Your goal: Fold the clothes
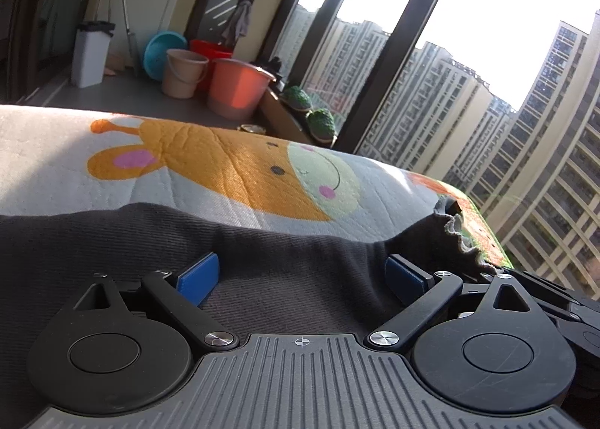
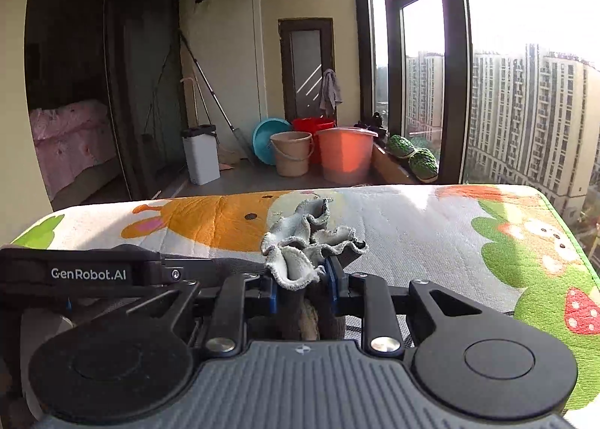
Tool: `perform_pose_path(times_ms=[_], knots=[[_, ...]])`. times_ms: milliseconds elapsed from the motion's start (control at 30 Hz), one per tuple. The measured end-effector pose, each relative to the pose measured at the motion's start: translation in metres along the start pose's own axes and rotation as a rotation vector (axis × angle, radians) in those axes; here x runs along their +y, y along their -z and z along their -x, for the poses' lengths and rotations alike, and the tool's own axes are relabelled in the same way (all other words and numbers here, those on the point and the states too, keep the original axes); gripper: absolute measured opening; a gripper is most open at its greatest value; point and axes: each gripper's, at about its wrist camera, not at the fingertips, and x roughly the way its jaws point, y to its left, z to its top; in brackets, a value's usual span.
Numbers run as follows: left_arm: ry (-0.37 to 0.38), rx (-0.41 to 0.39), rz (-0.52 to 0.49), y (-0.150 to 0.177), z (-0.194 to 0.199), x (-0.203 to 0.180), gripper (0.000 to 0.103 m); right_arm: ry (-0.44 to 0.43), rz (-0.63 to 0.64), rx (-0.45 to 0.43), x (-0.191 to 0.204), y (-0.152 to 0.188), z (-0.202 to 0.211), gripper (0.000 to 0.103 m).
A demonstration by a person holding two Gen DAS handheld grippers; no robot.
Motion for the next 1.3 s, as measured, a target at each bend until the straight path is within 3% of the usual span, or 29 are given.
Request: perform_pose_path(times_ms=[167,467,633,767,900,1000,1133,1200,1300], knots=[[0.062,-0.010,0.081,-0.011,0.008,0.011,0.098,-0.005,0.176,0.035,0.028,0.007,0.000,0.024],[0.089,0.022,-0.104,-0.022,-0.001,-0.033,0.099,-0.009,0.293,0.035,0.050,0.007,-0.007,0.030],[0.007,0.103,-0.232,-0.022,-0.026,-0.055,0.099,-0.039,0.295,0.028,0.047,0.007,-0.004,0.033],[-0.036,0.160,-0.206,-0.020,-0.041,-0.051,0.099,-0.097,0.277,0.029,0.038,0.007,0.003,0.033],[-0.052,0.169,-0.175,-0.020,-0.041,-0.040,0.099,-0.225,0.149,0.030,0.006,0.001,0.021,0.036],[-0.048,0.168,-0.145,-0.021,-0.036,-0.033,0.099,-0.348,-0.144,0.087,-0.049,-0.003,0.025,0.038],[-0.019,0.158,-0.091,-0.022,-0.031,-0.022,0.099,-0.323,-0.551,0.156,-0.107,0.010,0.004,0.038],[0.001,0.154,-0.051,-0.023,-0.028,-0.015,0.099,-0.315,-0.634,0.160,-0.111,0.018,-0.006,0.040],[0.049,0.147,0.036,-0.026,-0.023,-0.003,0.098,-0.359,-0.673,0.194,-0.098,0.026,-0.020,0.050]])
